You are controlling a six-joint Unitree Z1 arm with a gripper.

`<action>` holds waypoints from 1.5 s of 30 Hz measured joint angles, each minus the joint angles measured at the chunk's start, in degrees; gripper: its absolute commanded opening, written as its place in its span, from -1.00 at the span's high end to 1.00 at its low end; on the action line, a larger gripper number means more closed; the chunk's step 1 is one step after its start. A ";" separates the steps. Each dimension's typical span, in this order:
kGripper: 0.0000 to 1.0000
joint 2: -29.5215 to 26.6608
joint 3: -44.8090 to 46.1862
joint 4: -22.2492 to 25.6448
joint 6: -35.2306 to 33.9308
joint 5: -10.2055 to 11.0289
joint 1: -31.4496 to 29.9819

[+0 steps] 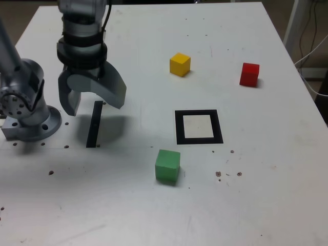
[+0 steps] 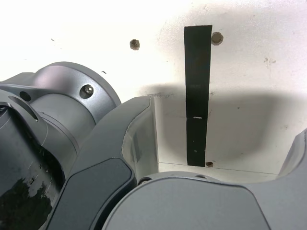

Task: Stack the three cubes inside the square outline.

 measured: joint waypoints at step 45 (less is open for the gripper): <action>-0.98 20.21 -42.13 17.27 6.07 1.07 0.43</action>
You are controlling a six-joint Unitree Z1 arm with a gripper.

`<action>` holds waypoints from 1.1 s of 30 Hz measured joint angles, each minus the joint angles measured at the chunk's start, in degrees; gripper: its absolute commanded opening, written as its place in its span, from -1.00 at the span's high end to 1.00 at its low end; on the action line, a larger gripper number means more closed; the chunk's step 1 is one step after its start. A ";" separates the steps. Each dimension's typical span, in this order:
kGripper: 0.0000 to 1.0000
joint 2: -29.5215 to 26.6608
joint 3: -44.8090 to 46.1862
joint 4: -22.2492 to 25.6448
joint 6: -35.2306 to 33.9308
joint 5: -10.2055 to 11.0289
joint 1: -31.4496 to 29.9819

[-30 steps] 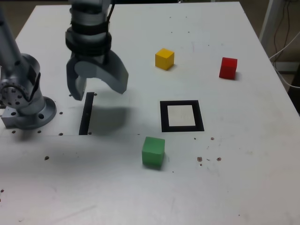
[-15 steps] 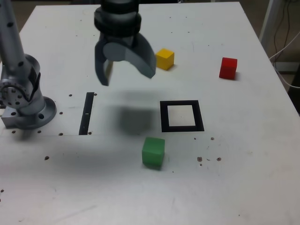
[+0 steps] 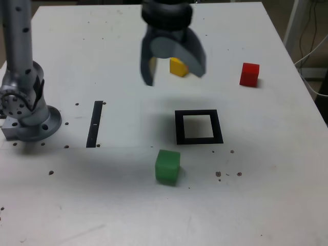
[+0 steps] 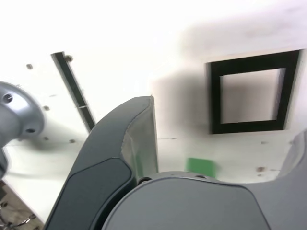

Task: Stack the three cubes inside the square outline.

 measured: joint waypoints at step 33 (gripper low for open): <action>-0.98 24.64 -33.94 6.76 8.30 1.64 8.67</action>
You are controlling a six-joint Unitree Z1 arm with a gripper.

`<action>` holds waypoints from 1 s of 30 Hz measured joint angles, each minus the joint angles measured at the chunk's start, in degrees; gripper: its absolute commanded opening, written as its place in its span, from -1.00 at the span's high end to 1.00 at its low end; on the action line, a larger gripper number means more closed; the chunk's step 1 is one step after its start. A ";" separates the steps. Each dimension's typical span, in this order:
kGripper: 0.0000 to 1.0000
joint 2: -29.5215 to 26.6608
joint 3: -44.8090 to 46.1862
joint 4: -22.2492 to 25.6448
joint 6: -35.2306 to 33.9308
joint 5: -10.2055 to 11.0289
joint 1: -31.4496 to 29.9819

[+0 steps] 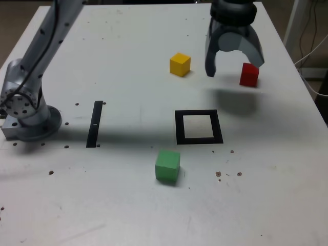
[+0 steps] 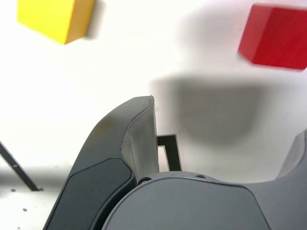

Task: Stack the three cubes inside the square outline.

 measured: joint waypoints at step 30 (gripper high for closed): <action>-0.96 12.82 -17.26 2.51 11.22 1.33 4.06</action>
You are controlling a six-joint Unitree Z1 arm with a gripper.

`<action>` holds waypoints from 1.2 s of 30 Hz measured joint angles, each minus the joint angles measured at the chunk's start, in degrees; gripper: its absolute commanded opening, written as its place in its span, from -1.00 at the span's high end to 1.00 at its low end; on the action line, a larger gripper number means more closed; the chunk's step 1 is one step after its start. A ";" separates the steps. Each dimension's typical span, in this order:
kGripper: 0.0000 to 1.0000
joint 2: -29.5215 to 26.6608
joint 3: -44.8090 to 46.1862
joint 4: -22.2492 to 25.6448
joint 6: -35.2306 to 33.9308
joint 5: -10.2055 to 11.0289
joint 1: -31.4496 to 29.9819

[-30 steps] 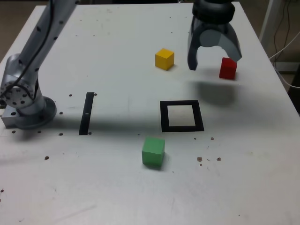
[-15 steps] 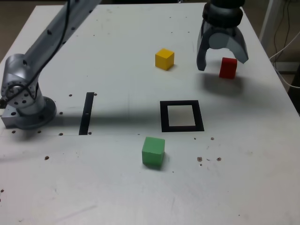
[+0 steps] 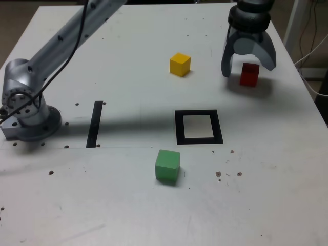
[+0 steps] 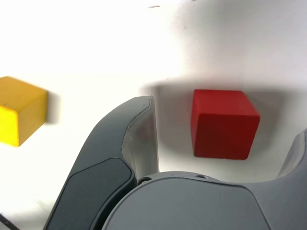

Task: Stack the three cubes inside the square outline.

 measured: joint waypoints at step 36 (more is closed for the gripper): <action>0.35 3.45 -6.64 2.22 5.78 3.10 -1.59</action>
